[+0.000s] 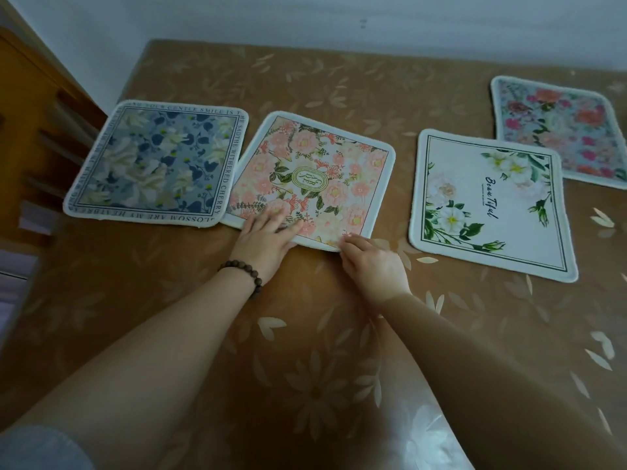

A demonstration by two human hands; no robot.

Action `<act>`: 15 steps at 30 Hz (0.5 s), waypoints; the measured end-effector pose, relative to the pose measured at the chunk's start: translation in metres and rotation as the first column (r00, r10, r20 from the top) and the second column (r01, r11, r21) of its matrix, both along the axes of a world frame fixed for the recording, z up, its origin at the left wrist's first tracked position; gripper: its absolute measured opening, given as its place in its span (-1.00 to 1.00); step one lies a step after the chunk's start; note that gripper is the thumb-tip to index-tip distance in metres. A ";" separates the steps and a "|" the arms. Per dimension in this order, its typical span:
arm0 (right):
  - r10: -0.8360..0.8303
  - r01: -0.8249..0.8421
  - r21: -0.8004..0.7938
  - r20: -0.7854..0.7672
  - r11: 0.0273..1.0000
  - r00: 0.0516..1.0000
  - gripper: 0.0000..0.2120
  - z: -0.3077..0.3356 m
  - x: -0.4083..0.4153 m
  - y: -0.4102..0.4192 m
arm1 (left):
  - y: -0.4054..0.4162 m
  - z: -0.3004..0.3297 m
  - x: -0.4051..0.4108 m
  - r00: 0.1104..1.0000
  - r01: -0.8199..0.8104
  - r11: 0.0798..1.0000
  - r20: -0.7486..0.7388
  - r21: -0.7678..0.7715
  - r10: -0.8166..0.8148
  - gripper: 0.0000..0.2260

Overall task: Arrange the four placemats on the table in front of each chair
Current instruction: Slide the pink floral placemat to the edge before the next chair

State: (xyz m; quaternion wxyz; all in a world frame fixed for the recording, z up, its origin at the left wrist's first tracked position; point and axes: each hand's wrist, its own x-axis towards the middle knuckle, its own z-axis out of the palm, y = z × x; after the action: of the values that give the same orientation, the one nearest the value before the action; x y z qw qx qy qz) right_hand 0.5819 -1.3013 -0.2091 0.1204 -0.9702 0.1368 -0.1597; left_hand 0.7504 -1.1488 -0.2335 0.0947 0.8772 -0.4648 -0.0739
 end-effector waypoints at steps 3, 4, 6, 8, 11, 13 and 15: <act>-0.025 0.027 0.047 -0.027 0.999 0.999 -0.83 0.000 -0.019 -0.003 | -0.004 0.001 -0.020 0.999 0.005 1.000 -0.032 -0.006 -0.006 -0.62; -0.037 0.039 0.061 -0.040 0.997 0.999 -0.82 0.000 -0.026 -0.004 | -0.004 0.001 -0.028 0.999 0.005 1.000 -0.038 -0.002 -0.005 -0.62; -0.068 0.075 0.092 -0.076 0.993 0.995 -0.80 -0.001 -0.041 -0.002 | -0.001 0.002 -0.045 1.000 0.010 1.000 -0.029 0.018 -0.009 -0.62; -0.091 0.111 0.158 -0.131 0.981 0.987 -0.76 -0.002 -0.055 0.002 | 0.004 0.004 -0.063 1.000 0.017 0.998 -0.011 0.054 -0.016 -0.61; -0.088 0.136 0.256 -0.190 0.957 0.978 -0.74 -0.004 -0.074 0.013 | 0.014 0.007 -0.092 0.999 0.005 0.995 -0.033 0.103 -0.002 -0.60; -0.087 0.147 0.289 -0.211 0.946 0.974 -0.73 -0.003 -0.086 0.023 | 0.024 0.009 -0.110 0.999 -0.005 0.991 -0.050 0.133 0.012 -0.60; -0.088 0.159 0.309 -0.230 0.938 0.969 -0.72 -0.001 -0.100 0.034 | 0.036 0.012 -0.127 0.998 -0.011 0.988 -0.054 0.155 0.020 -0.61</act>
State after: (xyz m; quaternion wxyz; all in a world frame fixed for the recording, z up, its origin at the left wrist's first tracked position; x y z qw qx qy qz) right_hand 0.4816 -1.2672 -0.2106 0.2531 -0.9379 0.2343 -0.0374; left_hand 0.6233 -1.1132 -0.2217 0.0399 0.8831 -0.4480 -0.1334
